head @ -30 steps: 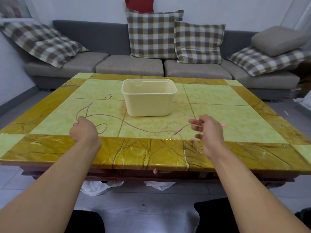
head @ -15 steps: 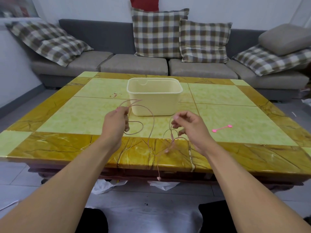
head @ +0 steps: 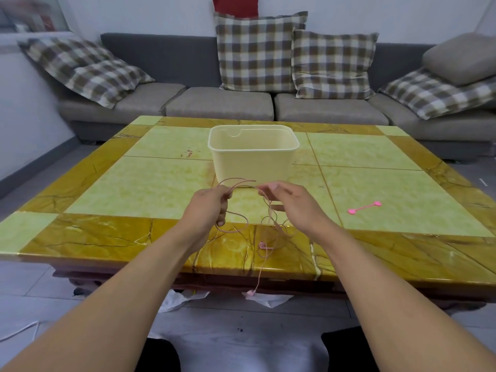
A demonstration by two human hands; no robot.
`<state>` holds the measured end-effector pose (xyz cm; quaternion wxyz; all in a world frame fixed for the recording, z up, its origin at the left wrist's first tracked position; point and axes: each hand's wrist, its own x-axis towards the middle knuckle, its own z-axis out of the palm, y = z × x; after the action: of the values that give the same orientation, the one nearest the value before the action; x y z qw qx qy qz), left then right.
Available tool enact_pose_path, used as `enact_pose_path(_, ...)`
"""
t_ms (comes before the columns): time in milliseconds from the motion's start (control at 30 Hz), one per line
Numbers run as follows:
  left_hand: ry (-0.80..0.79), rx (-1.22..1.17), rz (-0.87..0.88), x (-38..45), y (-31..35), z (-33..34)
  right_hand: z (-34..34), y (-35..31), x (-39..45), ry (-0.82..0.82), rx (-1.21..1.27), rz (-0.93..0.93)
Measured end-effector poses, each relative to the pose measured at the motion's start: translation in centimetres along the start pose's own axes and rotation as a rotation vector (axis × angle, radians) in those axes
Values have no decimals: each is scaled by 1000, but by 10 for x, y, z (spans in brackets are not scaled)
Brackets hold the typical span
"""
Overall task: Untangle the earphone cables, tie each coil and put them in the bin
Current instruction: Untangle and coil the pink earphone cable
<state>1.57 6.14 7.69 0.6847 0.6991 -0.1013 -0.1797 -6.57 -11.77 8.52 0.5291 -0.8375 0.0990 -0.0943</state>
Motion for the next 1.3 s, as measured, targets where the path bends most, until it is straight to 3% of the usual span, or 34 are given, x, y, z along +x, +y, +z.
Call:
enact_pose_path(67, 19, 19, -38, 3, -5, 0, 5, -2, 7, -34, 117, 35)
enact_pose_path(267, 2, -46, -128, 17, -23, 1, 13, 11, 23, -20, 157, 42)
enact_pose_path(467, 66, -316, -196, 34, -23, -17, -5, 34, 53, 452, 286, 295)
enact_pose_path(533, 75, -386, -204, 39, -21, -22, -8, 43, 56, 411, 69, 356)
enact_pose_path(567, 82, -391, -202, 40, -22, -24, -7, 42, 54, 354, -190, 353)
enact_pose_path(633, 93, -353, -191, 39, -22, -24, -1, 29, 48, 324, -586, 158)
enact_pose_path(667, 93, -328, -186, 38, -22, -23, 4, 17, 45, 318, -573, 16)
enact_pose_path(733, 83, -257, -173, 36, -21, -18, 19, -6, 36, 246, -294, -142)
enact_pose_path(867, 1, 56, -65, 23, -20, -8, 47, -14, 26, 57, -9, 13)
enact_pose_path(1000, -22, 243, -8, 11, -18, 1, 49, -8, 25, 123, 12, 50)
enact_pose_path(1133, -87, 219, -18, 9, -21, 3, 45, -6, 23, 184, -31, 25)
enact_pose_path(1300, -163, 31, -5, 14, -17, 3, 39, -7, 28, 297, 376, 66)
